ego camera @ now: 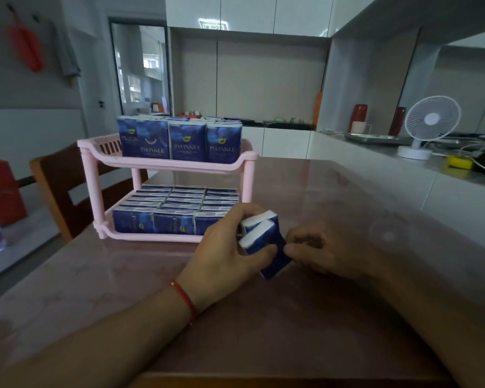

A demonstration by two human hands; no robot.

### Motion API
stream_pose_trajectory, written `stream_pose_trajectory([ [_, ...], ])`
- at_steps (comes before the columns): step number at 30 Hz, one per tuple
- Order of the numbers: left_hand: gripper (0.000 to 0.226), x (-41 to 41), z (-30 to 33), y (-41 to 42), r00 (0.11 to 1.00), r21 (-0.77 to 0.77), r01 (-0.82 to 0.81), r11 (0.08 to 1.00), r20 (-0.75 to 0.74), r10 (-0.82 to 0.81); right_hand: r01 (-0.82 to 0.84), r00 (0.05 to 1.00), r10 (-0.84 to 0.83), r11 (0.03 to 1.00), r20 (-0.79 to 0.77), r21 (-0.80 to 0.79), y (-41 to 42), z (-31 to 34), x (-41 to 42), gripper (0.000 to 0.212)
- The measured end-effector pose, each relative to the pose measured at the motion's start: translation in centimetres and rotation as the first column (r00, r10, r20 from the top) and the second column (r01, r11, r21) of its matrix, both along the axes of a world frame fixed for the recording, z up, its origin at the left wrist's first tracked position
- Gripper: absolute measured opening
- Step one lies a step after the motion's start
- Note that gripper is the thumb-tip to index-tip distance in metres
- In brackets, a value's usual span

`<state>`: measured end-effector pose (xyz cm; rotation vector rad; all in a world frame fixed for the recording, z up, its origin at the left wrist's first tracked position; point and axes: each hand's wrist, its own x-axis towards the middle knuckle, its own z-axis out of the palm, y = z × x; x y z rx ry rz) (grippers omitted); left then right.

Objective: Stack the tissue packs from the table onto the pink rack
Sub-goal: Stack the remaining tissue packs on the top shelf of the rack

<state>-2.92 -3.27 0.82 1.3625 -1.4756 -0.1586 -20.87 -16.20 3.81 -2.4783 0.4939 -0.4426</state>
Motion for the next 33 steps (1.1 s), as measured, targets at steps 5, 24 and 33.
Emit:
stream_pose_trajectory([
  [5,0.043,0.3,-0.1,-0.1,0.999,0.108,0.052,0.993,0.004,-0.052,0.012,0.979,-0.022,0.999,0.205,0.046,-0.7,-0.8,-0.2,0.042],
  [24,0.057,14.1,15.3,13.7,0.950,0.081,-0.263,0.961,0.198,0.244,-0.112,0.854,0.095,0.994,0.511,0.003,7.9,3.0,8.6,0.024],
  [33,0.048,18.1,19.7,10.3,0.898,0.199,-0.360,0.912,0.338,0.281,0.011,0.848,0.008,0.999,0.530,-0.032,7.8,-1.3,10.3,0.015],
])
